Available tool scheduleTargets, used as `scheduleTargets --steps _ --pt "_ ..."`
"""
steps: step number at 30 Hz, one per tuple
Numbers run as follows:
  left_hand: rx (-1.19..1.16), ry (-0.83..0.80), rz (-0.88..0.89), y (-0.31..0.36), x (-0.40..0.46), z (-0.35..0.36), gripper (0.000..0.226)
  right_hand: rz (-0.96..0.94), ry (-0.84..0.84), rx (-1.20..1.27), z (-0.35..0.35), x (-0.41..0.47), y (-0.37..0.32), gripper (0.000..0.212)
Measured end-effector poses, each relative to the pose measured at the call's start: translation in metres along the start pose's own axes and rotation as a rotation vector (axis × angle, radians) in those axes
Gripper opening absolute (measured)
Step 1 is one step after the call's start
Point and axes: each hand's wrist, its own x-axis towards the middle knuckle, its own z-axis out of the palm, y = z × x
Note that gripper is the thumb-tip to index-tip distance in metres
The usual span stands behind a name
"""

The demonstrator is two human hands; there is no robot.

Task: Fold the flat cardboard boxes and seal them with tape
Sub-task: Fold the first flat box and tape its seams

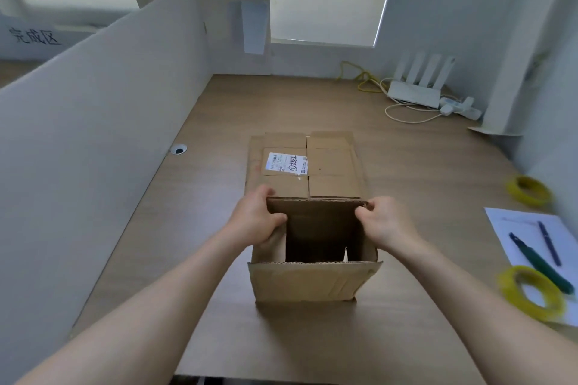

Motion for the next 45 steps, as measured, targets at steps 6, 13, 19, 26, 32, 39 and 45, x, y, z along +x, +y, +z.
scheduleTargets --steps 6,13,19,26,32,39,45 --pt "-0.088 0.219 0.108 -0.029 -0.026 0.003 0.061 0.069 0.101 0.137 0.016 -0.006 0.014 0.048" --pt "-0.409 0.007 0.173 -0.043 -0.046 -0.006 0.009 0.060 -0.031 0.303 0.032 -0.014 0.006 0.049" --pt "-0.408 -0.057 0.244 -0.051 -0.064 0.007 0.058 -0.037 -0.255 0.631 0.014 -0.019 0.024 0.065" --pt "-0.273 0.200 0.175 -0.051 -0.072 0.045 0.074 -0.181 -0.521 0.515 -0.006 -0.028 0.057 0.111" --pt "-0.123 0.412 0.034 -0.063 -0.079 0.090 0.088 -0.165 -0.307 0.174 0.027 -0.030 0.104 0.081" --pt "0.076 0.291 0.052 -0.063 -0.060 0.093 0.041 -0.133 -0.282 0.332 0.049 -0.017 0.104 0.064" --pt "0.078 0.229 0.073 -0.061 -0.040 0.090 0.029 -0.109 -0.190 0.323 0.057 -0.010 0.095 0.054"
